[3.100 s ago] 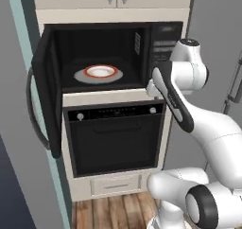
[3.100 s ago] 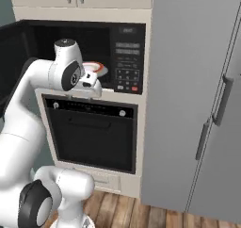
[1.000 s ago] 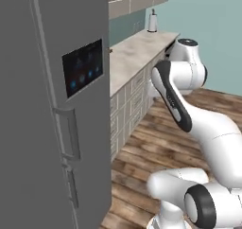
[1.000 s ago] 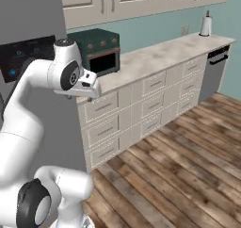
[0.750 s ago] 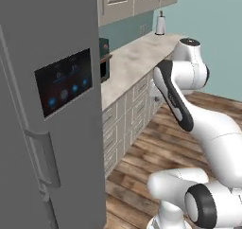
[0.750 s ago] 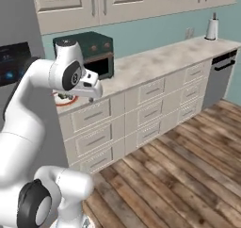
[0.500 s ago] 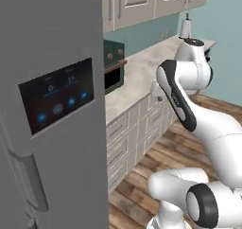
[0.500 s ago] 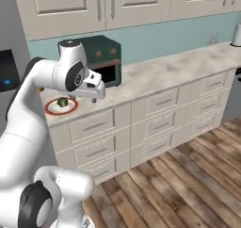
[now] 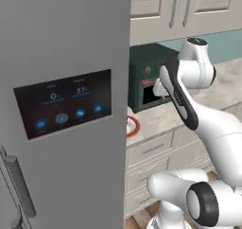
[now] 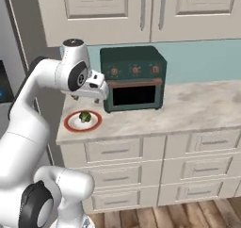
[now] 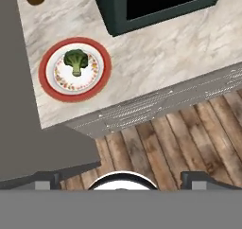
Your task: Pick the broccoli from the counter and place it in the microwave.
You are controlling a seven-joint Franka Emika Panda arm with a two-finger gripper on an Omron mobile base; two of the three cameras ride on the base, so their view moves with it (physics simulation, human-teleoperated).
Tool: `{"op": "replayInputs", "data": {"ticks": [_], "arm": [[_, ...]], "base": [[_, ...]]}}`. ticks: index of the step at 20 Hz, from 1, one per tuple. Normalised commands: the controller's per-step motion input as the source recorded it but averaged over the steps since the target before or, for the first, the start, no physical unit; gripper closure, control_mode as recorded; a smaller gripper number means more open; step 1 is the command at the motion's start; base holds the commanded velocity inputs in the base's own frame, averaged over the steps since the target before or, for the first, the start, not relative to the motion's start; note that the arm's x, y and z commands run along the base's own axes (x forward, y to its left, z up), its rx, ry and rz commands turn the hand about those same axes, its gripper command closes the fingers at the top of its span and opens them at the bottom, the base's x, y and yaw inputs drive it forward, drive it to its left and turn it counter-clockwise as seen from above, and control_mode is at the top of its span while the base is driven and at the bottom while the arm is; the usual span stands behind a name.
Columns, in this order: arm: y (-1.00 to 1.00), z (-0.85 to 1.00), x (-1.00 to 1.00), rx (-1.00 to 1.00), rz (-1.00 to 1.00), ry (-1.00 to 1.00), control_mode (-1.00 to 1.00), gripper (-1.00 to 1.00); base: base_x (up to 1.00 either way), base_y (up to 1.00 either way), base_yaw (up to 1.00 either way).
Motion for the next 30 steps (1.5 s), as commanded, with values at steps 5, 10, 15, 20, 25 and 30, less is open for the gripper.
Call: {"op": "replayInputs", "data": {"ticks": [5, 10, 15, 20, 25, 30], "arm": [[0.0, 0.0, 0.0, 0.0, 0.0, 0.0, 1.0, -1.0], [0.0, 0.0, 0.0, 0.0, 0.0, 0.0, 1.0, -1.0], [0.0, 0.0, 0.0, 0.0, 0.0, 0.0, 1.0, -1.0], [0.0, 0.0, 0.0, 0.0, 0.0, 0.0, 1.0, -1.0], [0.0, 0.0, 0.0, 0.0, 0.0, 0.0, 1.0, -1.0], [-0.43, -0.23, 0.19, 0.0, 0.06, 0.01, -1.0, -1.0]], "base": [[0.56, -0.44, 0.8], [0.67, -0.48, 0.72], [0.5, -0.74, 0.46], [0.34, -0.35, 0.19], [0.25, -0.04, 0.0], [0.11, -0.11, 0.0]]}}
